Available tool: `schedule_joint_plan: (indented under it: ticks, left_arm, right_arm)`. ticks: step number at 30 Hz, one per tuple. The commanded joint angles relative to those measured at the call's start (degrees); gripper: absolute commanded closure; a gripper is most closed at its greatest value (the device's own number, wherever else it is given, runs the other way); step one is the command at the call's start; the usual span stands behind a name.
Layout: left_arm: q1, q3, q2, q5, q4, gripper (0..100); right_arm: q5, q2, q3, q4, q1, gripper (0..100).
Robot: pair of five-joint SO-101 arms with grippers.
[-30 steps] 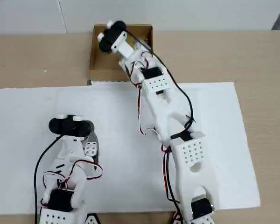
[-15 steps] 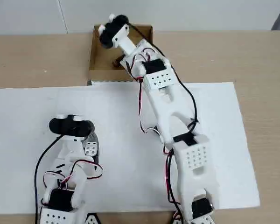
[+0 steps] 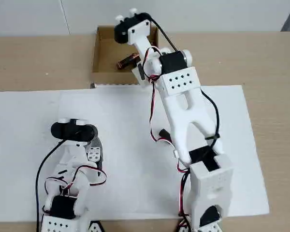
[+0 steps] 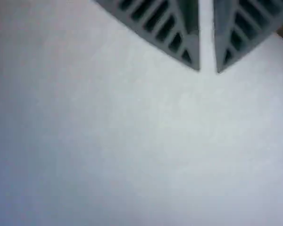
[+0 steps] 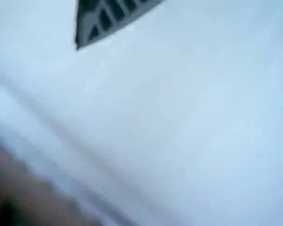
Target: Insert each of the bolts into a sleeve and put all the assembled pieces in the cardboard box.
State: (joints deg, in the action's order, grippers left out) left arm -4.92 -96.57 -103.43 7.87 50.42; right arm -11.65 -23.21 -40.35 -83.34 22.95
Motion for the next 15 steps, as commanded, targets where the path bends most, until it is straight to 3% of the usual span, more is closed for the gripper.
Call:
schedule_joint_plan:
  ticks: [1,9,15]
  left_arm:
    - [0.5,0.2,-0.6,-0.2,0.1,99]
    - [0.5,0.2,-0.6,-0.2,0.3,99]
    - [0.5,0.2,-0.6,-0.2,0.3,99]
  right_arm:
    - [3.6,5.1,-3.4,-8.9,0.0,82.8]
    - [5.5,7.9,-2.5,-12.9,-1.1,82.8]
    - [5.5,14.7,13.0,-12.7,-0.5,82.7]
